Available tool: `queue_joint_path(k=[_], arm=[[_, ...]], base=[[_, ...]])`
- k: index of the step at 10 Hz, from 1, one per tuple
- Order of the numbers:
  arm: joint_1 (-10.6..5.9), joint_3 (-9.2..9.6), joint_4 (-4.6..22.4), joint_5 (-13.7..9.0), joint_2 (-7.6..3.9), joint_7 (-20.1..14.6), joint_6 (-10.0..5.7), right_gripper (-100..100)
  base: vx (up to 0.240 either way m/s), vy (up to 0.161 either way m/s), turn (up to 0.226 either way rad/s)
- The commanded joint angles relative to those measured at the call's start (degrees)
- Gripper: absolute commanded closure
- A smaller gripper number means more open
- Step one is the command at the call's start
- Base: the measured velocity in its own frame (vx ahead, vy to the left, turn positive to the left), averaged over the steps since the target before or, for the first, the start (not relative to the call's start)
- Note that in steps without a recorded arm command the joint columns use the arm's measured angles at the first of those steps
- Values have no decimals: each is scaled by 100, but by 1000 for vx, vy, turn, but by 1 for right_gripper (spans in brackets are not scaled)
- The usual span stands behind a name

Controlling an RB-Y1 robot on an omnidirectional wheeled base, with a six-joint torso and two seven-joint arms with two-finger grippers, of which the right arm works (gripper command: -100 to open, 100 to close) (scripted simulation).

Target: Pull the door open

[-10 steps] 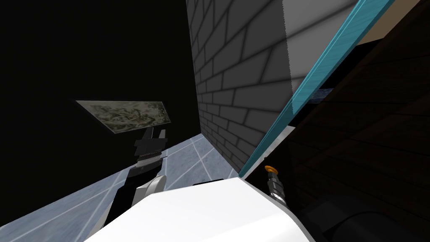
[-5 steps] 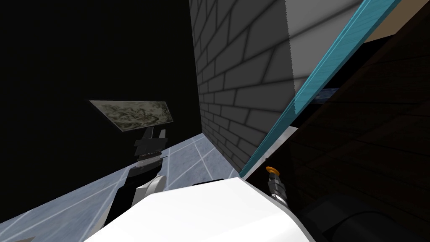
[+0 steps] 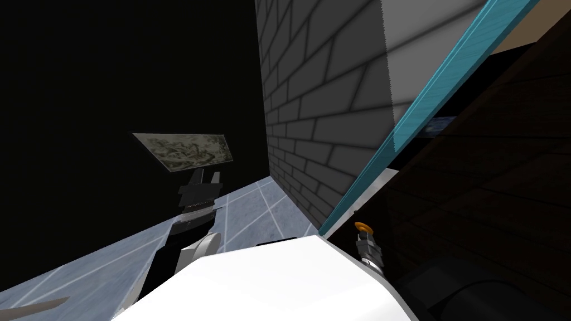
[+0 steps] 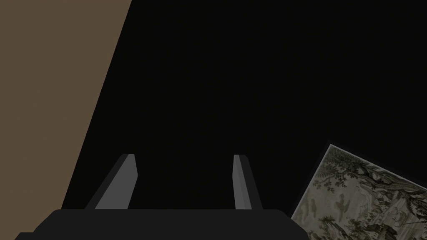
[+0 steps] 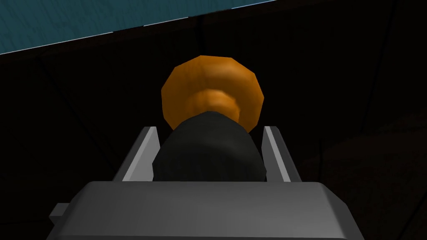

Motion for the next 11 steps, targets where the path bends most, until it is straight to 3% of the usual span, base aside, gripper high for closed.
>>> queue_joint_path(k=[1, 10, 11], arm=[[14, -1, 7, -38, 7, -286, -12, 100], [49, -24, 54, -158, -6, -1570, -50, 100], [49, -24, 54, -158, -6, -1587, -50, 100]], base=[[-41, 19, 85], [-27, 10, 49], [-24, 8, 30]])
